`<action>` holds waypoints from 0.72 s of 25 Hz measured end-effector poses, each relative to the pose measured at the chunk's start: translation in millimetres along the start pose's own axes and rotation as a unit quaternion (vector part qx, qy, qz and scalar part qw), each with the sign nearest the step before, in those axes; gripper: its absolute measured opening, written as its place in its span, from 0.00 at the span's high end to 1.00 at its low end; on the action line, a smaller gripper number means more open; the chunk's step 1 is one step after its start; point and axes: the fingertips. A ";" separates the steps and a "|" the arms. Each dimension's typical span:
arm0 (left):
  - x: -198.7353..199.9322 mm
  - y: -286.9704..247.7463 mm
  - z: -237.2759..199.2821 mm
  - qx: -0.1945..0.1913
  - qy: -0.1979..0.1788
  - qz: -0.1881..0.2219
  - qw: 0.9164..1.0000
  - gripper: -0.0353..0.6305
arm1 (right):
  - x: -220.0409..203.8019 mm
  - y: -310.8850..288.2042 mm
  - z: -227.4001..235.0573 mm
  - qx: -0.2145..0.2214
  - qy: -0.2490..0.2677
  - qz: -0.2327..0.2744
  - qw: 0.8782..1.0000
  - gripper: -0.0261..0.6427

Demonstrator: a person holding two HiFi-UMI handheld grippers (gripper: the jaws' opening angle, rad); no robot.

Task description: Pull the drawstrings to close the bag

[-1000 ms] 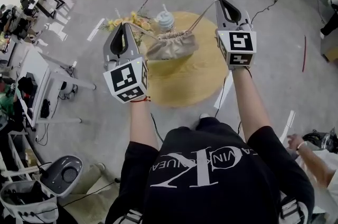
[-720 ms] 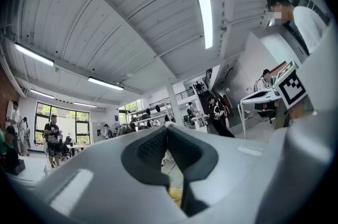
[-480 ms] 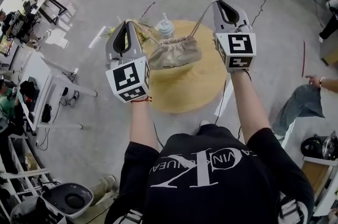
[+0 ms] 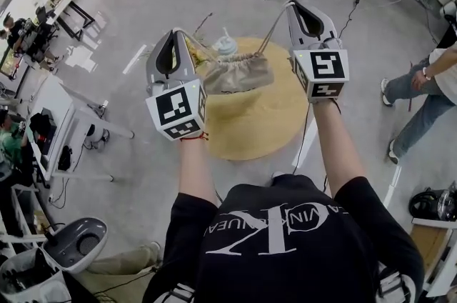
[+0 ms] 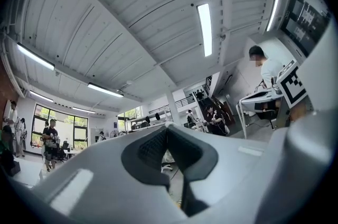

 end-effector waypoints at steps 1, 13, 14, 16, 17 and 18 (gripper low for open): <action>1.3 0.3 -0.3 0.000 0.001 0.002 1.000 0.93 | 2.2 0.4 -0.9 0.001 0.000 0.003 1.000 0.93; 16.9 -6.4 -0.6 0.000 0.009 0.024 1.000 0.93 | 20.5 -2.3 1.7 0.004 0.009 0.026 1.000 0.93; 17.1 -6.7 -0.8 0.000 0.009 0.024 1.000 0.93 | 21.2 -2.4 2.0 0.004 0.009 0.026 1.000 0.93; 18.0 -7.6 -1.1 0.001 0.010 0.026 1.000 0.93 | 23.3 -3.0 2.9 0.003 0.010 0.029 1.000 0.93; 18.6 -7.9 -1.3 0.001 0.011 0.027 1.000 0.93 | 24.5 -3.2 3.4 0.002 0.010 0.030 0.999 0.93; 19.3 -8.0 -1.3 0.002 0.011 0.028 1.000 0.93 | 25.5 -3.2 3.9 0.002 0.010 0.031 0.999 0.93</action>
Point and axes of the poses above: the fingertips, and each gripper's own axes: y backward along the fingers, z to its right, x out of its top, and after that the axes turned 4 degrees about x, right-handed
